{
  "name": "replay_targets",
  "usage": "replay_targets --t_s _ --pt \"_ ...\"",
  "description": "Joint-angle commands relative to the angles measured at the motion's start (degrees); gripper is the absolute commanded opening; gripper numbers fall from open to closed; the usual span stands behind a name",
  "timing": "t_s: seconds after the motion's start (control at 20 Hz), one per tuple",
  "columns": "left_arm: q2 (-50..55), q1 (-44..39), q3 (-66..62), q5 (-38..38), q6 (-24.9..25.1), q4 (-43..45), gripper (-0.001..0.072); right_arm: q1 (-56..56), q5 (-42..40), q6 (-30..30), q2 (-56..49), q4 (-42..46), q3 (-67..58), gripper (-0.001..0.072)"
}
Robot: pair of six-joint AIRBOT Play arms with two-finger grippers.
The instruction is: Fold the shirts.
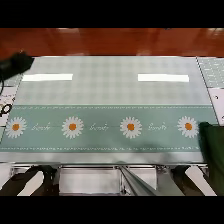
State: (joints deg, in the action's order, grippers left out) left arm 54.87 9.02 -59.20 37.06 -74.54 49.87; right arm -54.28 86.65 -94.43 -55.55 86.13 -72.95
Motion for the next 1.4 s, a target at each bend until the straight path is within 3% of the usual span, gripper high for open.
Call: replay_targets --t_s 0.0,0.2,0.3,0.4,0.5,0.65,1.35 --pt "7.96 -3.5 -17.22 4.28 0.61 0.04 0.0017 19.28 -16.74 0.44 -2.93 -14.16 -10.16 0.0023" --pt "17.49 -11.91 -27.32 16.04 -1.14 1.79 0.0017 46.99 -17.73 0.26 -10.8 -4.37 -15.13 0.0023" --pt "19.15 -15.98 -24.85 22.21 -5.09 8.55 0.0017 57.18 -13.51 -1.14 -15.52 4.9 -14.34 0.0023" --pt "17.88 -18.82 -16.68 22.88 -10.16 17.09 0.0017 62.55 -11.91 -3.28 -18.6 11.54 -10.1 0.0023" --pt "17.27 -18.58 -7.26 20.96 -15.56 22.34 0.0018 63.3 -15.1 -6.58 -19.76 14.67 -3.15 0.0023" --pt "17.88 -15.54 -3.61 22.14 -15.58 22.32 0.0018 61.55 -17.46 -8.57 -21.59 12.24 1.9 0.0023" --pt "17.75 -15.1 -3.58 21.92 -15.56 20.85 0.0018 61.64 -18.36 -8.55 -22.21 11.08 2.08 0.0023"
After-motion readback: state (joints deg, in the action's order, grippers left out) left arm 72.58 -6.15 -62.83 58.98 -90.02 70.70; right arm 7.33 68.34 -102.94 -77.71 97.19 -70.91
